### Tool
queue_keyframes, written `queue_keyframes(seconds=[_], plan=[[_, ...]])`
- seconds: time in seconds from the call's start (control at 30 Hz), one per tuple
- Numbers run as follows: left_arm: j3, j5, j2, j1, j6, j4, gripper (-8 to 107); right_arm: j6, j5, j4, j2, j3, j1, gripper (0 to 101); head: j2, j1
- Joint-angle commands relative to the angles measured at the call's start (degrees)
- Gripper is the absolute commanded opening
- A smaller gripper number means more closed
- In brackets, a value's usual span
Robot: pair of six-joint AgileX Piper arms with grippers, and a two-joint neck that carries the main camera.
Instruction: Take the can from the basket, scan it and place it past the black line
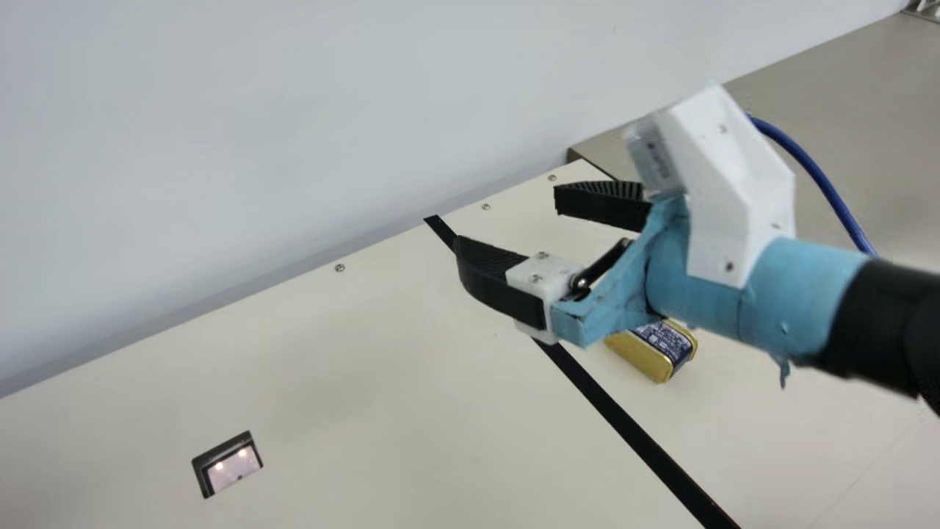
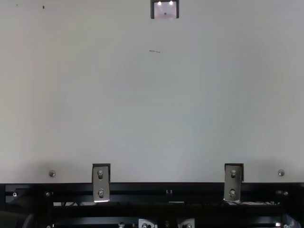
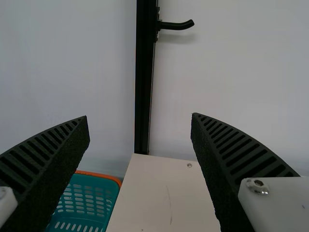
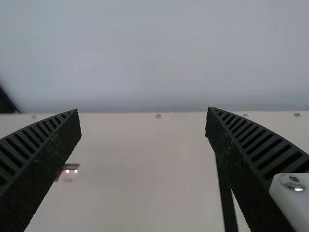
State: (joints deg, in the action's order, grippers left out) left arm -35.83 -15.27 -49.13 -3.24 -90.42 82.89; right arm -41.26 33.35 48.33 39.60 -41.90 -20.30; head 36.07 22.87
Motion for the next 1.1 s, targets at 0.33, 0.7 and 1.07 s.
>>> queue_keyframes(seconds=[0.33, 0.7, 1.07], plan=[[0.0, 0.0, 0.0, 0.0, 0.0, 0.0, 90, 6.81, 1.02, 9.07, -14.73, 12.84, -3.82, 101, 1.42, 2.13], [-7.18, 1.15, -0.63, 2.04, 6.62, -4.7, 90, 6.94, 1.17, 8.98, -15.65, 13.67, -3.82, 101, 1.42, 2.13], [-1.16, 0.65, 8.76, 10.8, -1.63, -11.23, 90, 6.94, 1.17, 8.98, -15.65, 13.67, -3.82, 101, 1.42, 2.13]])
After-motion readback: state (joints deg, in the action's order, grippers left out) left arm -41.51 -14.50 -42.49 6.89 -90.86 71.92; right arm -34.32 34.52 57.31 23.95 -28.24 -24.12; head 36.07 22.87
